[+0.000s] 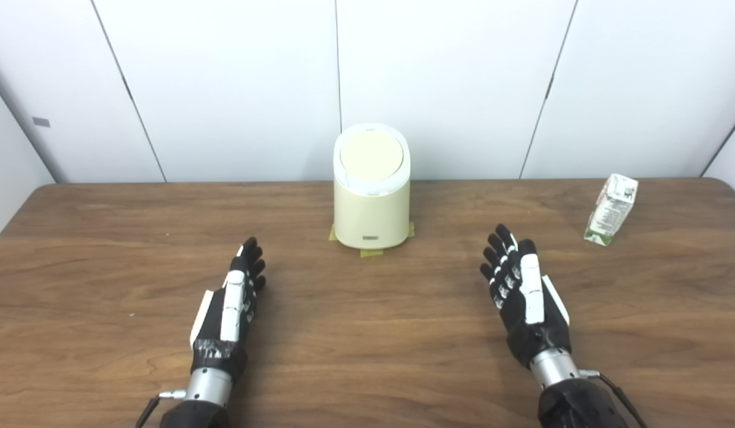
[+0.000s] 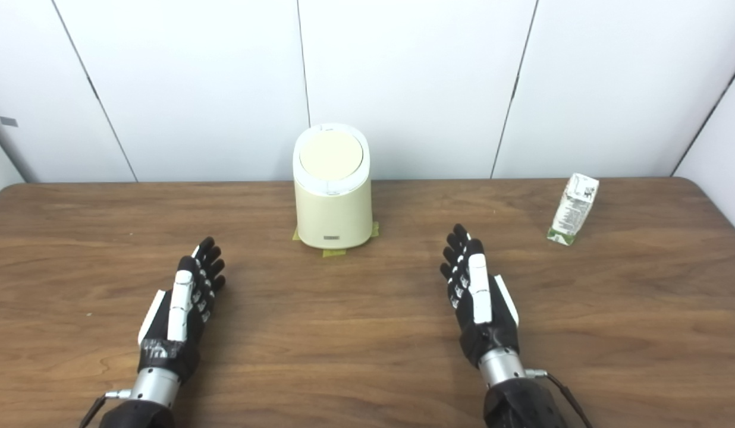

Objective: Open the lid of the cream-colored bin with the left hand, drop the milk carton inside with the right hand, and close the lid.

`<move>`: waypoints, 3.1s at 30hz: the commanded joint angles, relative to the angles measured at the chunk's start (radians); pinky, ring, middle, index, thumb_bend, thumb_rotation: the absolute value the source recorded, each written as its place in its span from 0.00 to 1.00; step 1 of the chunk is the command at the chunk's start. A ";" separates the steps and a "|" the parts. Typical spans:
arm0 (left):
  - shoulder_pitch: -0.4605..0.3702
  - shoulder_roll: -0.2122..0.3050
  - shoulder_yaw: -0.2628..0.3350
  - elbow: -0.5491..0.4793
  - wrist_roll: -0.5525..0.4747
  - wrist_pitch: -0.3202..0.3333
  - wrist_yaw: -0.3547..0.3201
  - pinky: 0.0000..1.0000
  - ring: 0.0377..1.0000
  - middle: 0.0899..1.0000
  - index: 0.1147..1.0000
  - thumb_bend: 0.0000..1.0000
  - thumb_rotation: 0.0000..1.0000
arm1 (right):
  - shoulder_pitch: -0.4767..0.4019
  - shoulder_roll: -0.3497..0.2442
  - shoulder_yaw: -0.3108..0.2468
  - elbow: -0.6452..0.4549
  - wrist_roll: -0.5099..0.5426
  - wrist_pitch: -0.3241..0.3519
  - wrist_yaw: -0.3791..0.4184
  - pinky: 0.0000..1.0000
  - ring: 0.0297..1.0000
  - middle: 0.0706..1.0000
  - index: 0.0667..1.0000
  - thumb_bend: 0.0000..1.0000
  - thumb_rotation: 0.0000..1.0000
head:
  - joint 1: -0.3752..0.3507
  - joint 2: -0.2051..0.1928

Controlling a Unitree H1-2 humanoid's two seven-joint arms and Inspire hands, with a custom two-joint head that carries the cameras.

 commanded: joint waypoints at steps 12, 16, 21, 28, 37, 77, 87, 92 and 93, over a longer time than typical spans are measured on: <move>-0.054 0.010 -0.014 -0.009 0.004 -0.011 0.020 1.00 1.00 1.00 1.00 0.52 1.00 | -0.050 -0.008 -0.019 0.017 0.014 -0.045 0.012 1.00 1.00 1.00 1.00 0.61 1.00 | 0.031 -0.041; -0.054 0.019 -0.011 -0.012 0.011 0.002 0.024 1.00 1.00 1.00 1.00 0.52 1.00 | -0.041 -0.004 -0.015 0.015 0.015 -0.045 0.014 1.00 1.00 1.00 1.00 0.60 1.00 | 0.045 -0.061; -0.049 0.016 -0.009 -0.004 0.005 -0.014 0.028 1.00 1.00 1.00 1.00 0.50 1.00 | -0.034 -0.003 -0.010 0.027 0.022 -0.057 0.028 0.99 1.00 1.00 1.00 0.59 1.00 | 0.036 -0.078; -0.042 0.017 -0.019 -0.022 0.024 0.008 0.034 1.00 1.00 1.00 1.00 0.50 1.00 | -0.030 -0.006 -0.016 0.025 0.021 -0.061 0.025 1.00 1.00 1.00 1.00 0.56 1.00 | 0.032 -0.096; -0.018 0.037 -0.046 -0.070 0.114 0.064 0.050 0.97 0.99 1.00 1.00 0.50 0.80 | 0.016 -0.003 -0.010 0.006 0.017 -0.072 0.026 0.98 1.00 1.00 0.99 0.59 1.00 | -0.003 -0.182; -0.879 0.190 -0.305 0.539 0.496 0.169 0.036 0.68 0.85 0.90 0.90 0.86 0.29 | 0.021 0.023 0.035 0.143 -0.039 -0.184 0.034 0.97 0.97 0.96 0.96 0.57 1.00 | -0.003 -0.280; -0.971 0.165 -0.355 0.698 0.565 0.152 0.065 0.70 0.87 0.90 0.90 0.89 0.23 | 0.019 0.041 0.041 0.133 -0.058 -0.179 0.024 0.97 0.96 0.95 0.96 0.58 1.00 | -0.009 -0.271; -0.977 0.182 -0.397 0.697 0.623 0.149 0.062 0.71 0.87 0.90 0.90 0.90 0.18 | 0.026 0.047 0.046 0.114 -0.063 -0.172 0.017 0.95 0.96 0.95 0.96 0.58 1.00 | -0.006 -0.259; -0.977 0.186 -0.403 0.695 0.634 0.146 0.060 0.71 0.87 0.90 0.90 0.90 0.17 | 0.027 0.048 0.047 0.111 -0.064 -0.170 0.016 0.95 0.96 0.95 0.96 0.58 1.00 | -0.006 -0.258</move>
